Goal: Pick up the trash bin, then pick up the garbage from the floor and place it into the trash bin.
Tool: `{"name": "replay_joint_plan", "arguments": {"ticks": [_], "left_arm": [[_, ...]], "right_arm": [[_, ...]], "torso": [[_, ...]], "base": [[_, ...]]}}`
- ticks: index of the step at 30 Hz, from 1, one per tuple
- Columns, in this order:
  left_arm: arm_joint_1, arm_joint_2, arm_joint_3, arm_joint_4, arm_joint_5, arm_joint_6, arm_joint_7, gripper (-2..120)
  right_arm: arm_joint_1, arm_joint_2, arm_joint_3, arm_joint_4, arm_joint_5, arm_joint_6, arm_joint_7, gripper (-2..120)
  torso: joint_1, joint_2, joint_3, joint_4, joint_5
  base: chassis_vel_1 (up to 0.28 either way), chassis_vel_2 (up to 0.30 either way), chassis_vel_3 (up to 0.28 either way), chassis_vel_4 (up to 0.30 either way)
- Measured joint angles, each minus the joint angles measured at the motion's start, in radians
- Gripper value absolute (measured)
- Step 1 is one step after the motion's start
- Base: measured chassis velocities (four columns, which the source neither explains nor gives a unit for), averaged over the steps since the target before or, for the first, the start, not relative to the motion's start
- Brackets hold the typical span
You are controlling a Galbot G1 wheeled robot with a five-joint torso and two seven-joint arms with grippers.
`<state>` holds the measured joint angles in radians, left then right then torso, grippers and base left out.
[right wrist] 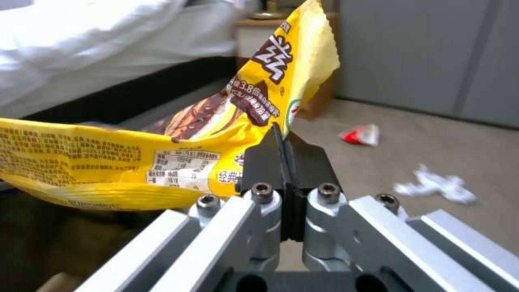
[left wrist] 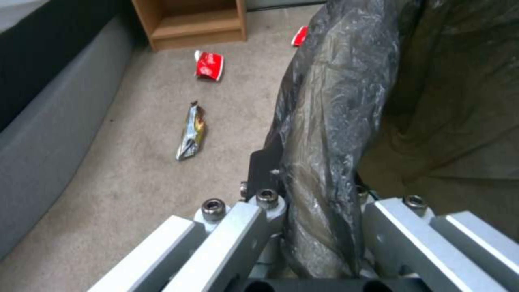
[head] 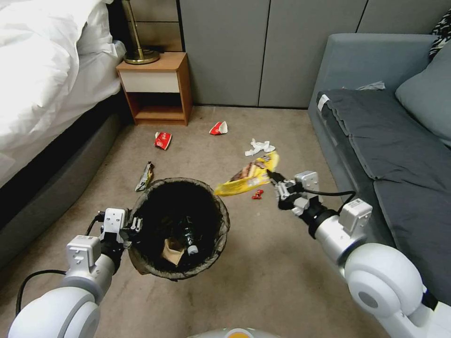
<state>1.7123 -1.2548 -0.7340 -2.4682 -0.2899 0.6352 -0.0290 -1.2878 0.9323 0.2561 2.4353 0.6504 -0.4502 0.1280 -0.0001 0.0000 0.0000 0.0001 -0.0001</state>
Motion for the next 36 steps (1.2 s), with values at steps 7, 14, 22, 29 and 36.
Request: {"name": "replay_joint_plan", "arguments": {"ticks": [7, 14, 22, 29, 36], "left_arm": [[-0.001, 0.024, 0.009, -0.018, -0.004, 0.014, 0.002, 3], [0.0, 0.03, 0.014, -0.019, -0.002, 0.015, 0.004, 3], [0.002, 0.024, 0.018, -0.021, 0.005, 0.016, 0.011, 3], [0.005, 0.022, 0.015, -0.029, 0.006, 0.017, 0.016, 3], [0.009, 0.016, 0.012, -0.031, 0.028, 0.017, 0.026, 3]], "right_arm": [[0.063, -0.037, -0.137, -0.006, -0.088, 0.038, -0.113, 0], [0.202, -0.052, -0.267, -0.052, -0.107, 0.051, -0.137, 0], [0.276, -0.067, -0.384, -0.084, -0.125, 0.044, -0.144, 0], [0.28, -0.062, -0.412, -0.116, -0.145, 0.039, -0.141, 0], [0.269, -0.062, -0.417, -0.131, -0.176, 0.03, -0.128, 10]], "torso": [[0.0, 0.0, 0.0, -0.0001, 0.0], [0.0, 0.0, 0.0, 0.0, 0.0], [0.0, 0.0, 0.0, -0.0001, 0.0], [0.0, 0.0, 0.0, -0.0001, 0.0001], [0.0, 0.0, 0.0, -0.0001, 0.0001]], "base": [[0.0, 0.0, 0.0, 0.0], [0.0, 0.0, 0.0, 0.0], [0.0, 0.0, 0.0, 0.0], [0.0, 0.0, 0.0, 0.0], [0.0, 0.0, 0.0, 0.0]]}}
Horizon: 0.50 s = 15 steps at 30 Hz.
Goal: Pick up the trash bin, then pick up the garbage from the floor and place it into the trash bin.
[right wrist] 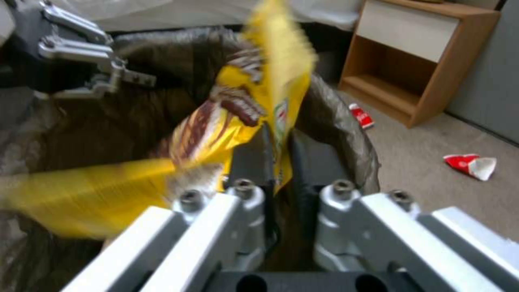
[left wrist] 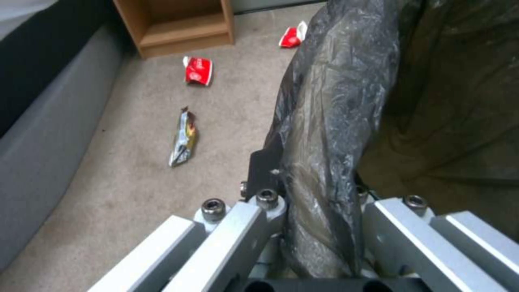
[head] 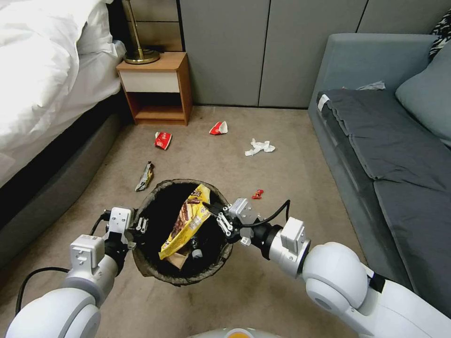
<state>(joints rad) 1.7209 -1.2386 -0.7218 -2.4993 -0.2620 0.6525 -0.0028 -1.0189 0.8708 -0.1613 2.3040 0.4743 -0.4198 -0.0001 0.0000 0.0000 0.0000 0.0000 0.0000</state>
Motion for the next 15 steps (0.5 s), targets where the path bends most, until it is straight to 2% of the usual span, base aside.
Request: {"name": "replay_joint_plan", "arguments": {"ticks": [2, 4, 6, 8, 10, 12, 13, 15], "left_arm": [[0.0, -0.001, 0.0, 0.0, 0.004, 0.0, 0.002, 3], [0.0, -0.002, 0.0, 0.0, 0.005, 0.0, 0.002, 3], [0.002, -0.003, 0.0, 0.0, 0.006, -0.001, 0.004, 3], [0.004, -0.003, 0.0, 0.0, 0.006, -0.001, 0.005, 3], [0.006, -0.004, -0.001, -0.001, 0.006, -0.001, 0.008, 3], [0.007, -0.004, -0.001, -0.001, 0.007, -0.001, 0.008, 3], [0.007, -0.004, -0.001, -0.001, 0.007, -0.001, 0.008, 3], [0.007, -0.007, -0.001, -0.001, 0.007, -0.001, 0.009, 3]], "right_arm": [[-0.001, 0.0, -0.006, -0.002, -0.002, -0.002, 0.01, 22], [-0.001, 0.0, -0.007, -0.003, -0.002, -0.002, 0.013, 23], [0.0, 0.003, -0.013, -0.006, -0.003, -0.003, 0.025, 36], [0.001, 0.005, -0.013, -0.008, -0.003, -0.005, 0.03, 39], [0.005, 0.011, -0.014, -0.015, -0.002, -0.006, 0.038, 51], [0.012, 0.017, -0.015, -0.02, -0.001, -0.007, 0.043, 59], [0.012, 0.017, -0.015, -0.02, -0.001, -0.007, 0.043, 59], [0.014, 0.018, -0.014, -0.02, 0.001, -0.007, 0.046, 70]], "torso": [[0.0, 0.0, 0.0, -0.0001, 0.0], [0.0, 0.0, 0.0, 0.0, 0.0], [0.0, 0.0, 0.0, 0.0, 0.0], [0.0, 0.0, 0.0, 0.0, 0.0], [0.0, 0.0, 0.0, 0.0, 0.0], [0.0, 0.0, 0.0, 0.0001, 0.0], [0.0, 0.0, 0.0, 0.0001, 0.0], [0.0, 0.0, 0.0, 0.0, 0.0]], "base": [[0.0, 0.0, 0.0, 0.0], [0.0, 0.0, 0.0, 0.0], [0.0, 0.0, 0.0, 0.0], [0.0, 0.0, 0.0, 0.0], [0.0, 0.0, 0.0, 0.0], [0.0, 0.0, 0.0, 0.0], [0.0, 0.0, 0.0, 0.0], [0.0, 0.0, 0.0, 0.0]]}}
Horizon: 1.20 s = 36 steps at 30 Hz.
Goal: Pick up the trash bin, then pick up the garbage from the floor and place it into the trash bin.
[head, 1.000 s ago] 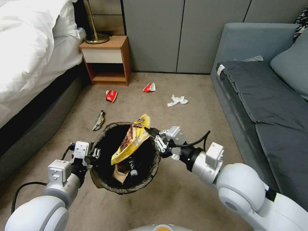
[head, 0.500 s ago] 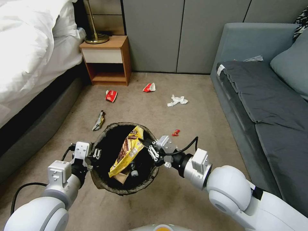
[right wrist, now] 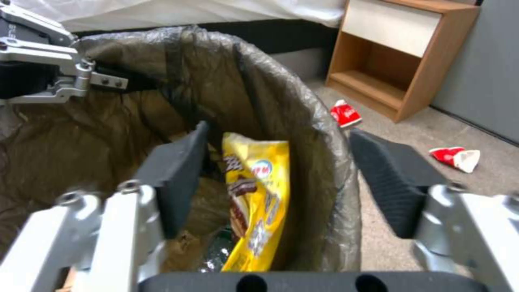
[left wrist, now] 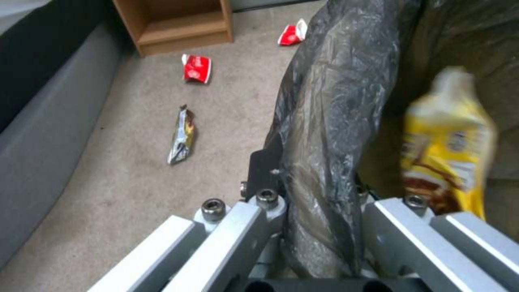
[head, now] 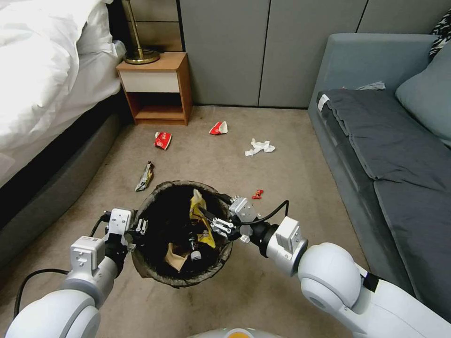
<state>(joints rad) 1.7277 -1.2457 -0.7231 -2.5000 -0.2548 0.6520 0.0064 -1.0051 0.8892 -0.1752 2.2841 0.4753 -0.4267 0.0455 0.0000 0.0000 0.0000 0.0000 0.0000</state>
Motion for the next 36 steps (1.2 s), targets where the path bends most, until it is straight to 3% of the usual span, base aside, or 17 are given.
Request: {"name": "replay_joint_plan", "arguments": {"ticks": [5, 9, 19, 30, 36], "left_arm": [[-0.006, -0.002, 0.0, -0.001, 0.0, 0.0, 0.002, 3], [-0.009, -0.006, 0.001, -0.001, 0.001, 0.0, 0.005, 3], [-0.005, -0.034, -0.004, -0.001, 0.011, -0.003, 0.01, 3], [-0.002, -0.046, -0.011, -0.001, 0.013, -0.004, 0.009, 3], [0.001, -0.047, -0.013, -0.001, 0.011, -0.006, 0.009, 3]], "right_arm": [[-0.017, -0.007, 0.032, 0.021, 0.002, 0.002, 0.001, 85], [-0.066, -0.032, 0.112, 0.077, 0.014, 0.012, 0.001, 99], [-0.154, -0.06, 0.25, 0.218, 0.095, 0.055, 0.153, 100], [-0.218, -0.043, 0.334, 0.221, 0.117, 0.067, 0.182, 100], [-0.354, 0.001, 0.46, 0.219, 0.092, 0.099, 0.206, 100]], "torso": [[0.0, 0.0, 0.0, 0.0, 0.0], [0.0, 0.0, 0.0, -0.0001, 0.0], [0.0, 0.0, 0.0, 0.0001, 0.0], [0.0, 0.0, 0.0, 0.0002, 0.0], [0.0, 0.0, 0.0, -0.0001, 0.0]], "base": [[0.0, 0.0, 0.0, 0.0], [0.0, 0.0, 0.0, 0.0], [0.0, 0.0, 0.0, 0.0], [0.0, 0.0, 0.0, 0.0], [0.0, 0.0, 0.0, 0.0]]}}
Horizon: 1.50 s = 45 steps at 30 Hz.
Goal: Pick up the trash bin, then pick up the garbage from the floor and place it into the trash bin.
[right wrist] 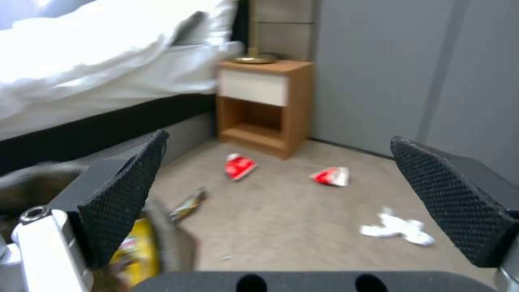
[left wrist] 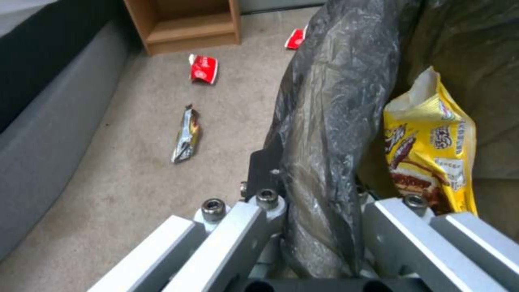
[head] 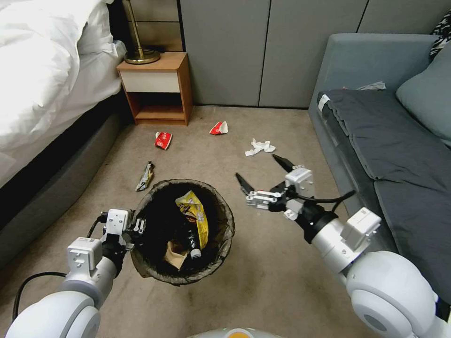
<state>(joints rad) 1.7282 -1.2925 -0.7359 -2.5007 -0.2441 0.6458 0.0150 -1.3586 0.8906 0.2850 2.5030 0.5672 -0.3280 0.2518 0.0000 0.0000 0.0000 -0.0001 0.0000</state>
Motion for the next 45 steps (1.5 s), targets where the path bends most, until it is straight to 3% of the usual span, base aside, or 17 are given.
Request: {"name": "replay_joint_plan", "arguments": {"ticks": [6, 9, 10, 12, 17, 27, 45], "left_arm": [[0.005, 0.0, -0.017, 0.0, -0.015, -0.001, -0.002, 3], [0.012, 0.004, -0.023, 0.0, -0.029, -0.001, -0.002, 3], [0.012, 0.004, -0.023, 0.0, -0.029, -0.001, -0.002, 3], [0.016, 0.006, -0.024, 0.0, -0.035, -0.001, -0.003, 3], [0.017, -0.002, -0.028, 0.0, -0.038, -0.001, -0.003, 3], [0.017, -0.026, -0.033, 0.001, -0.028, -0.001, -0.003, 3], [0.016, -0.057, -0.022, 0.001, 0.003, -0.013, 0.003, 3]], "right_arm": [[-0.185, 0.088, 0.148, -0.001, -0.151, 0.092, -0.002, 100], [-0.317, 0.215, 0.209, -0.002, -0.3, 0.169, -0.005, 100], [-0.317, 0.215, 0.209, -0.002, -0.3, 0.169, -0.005, 100], [-0.388, 0.315, 0.221, -0.008, -0.385, 0.241, -0.017, 100], [-0.451, 0.399, 0.229, -0.041, -0.459, 0.324, -0.061, 100], [-0.544, 0.434, 0.238, -0.165, -0.514, 0.471, -0.09, 100], [-0.548, 0.46, 0.236, -0.157, -0.516, 0.472, -0.091, 100]], "torso": [[0.0, 0.0, 0.0, 0.0001, 0.0001], [0.0, 0.0, 0.0, -0.0004, 0.0002], [0.0, 0.0, 0.0, -0.0004, 0.0002], [0.0, 0.0, 0.0, -0.0003, -0.0001], [0.0, 0.0, 0.0, 0.0003, -0.0002], [0.0, 0.0, 0.0, 0.0001, 0.0001], [0.0, 0.0, 0.0, 0.0001, 0.0001]], "base": [[0.0, 0.0, 0.0, 0.0], [0.0, 0.0, 0.0, 0.0], [0.0, 0.0, 0.0, 0.0], [0.0, 0.0, 0.0, 0.0], [0.0, 0.0, 0.0, 0.0], [0.0, 0.0, 0.0, 0.0], [0.0, 0.0, 0.0, 0.0]]}}
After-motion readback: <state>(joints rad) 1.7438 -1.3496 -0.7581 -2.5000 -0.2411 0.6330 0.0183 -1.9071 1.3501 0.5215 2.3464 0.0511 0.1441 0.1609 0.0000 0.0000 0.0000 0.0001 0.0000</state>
